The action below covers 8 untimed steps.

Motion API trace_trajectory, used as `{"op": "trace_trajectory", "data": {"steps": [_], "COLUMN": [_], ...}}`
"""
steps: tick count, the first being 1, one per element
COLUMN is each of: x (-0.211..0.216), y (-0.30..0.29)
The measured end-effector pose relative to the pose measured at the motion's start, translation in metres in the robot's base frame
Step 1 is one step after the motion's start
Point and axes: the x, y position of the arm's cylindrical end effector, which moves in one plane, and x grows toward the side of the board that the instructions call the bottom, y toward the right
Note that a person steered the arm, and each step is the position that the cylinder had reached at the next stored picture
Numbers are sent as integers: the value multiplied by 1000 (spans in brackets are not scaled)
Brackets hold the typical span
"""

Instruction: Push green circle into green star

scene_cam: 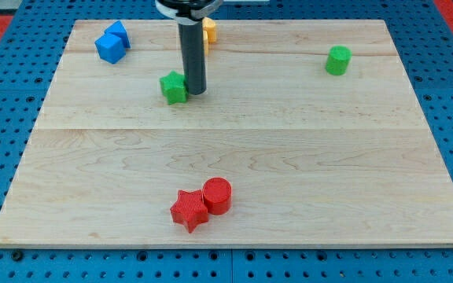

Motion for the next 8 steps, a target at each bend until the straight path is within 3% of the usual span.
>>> {"op": "trace_trajectory", "data": {"steps": [2, 3, 4, 5, 6, 8], "x": [-106, -107, -72, -45, -30, -33], "y": [153, 267, 265, 166, 106, 199]}}
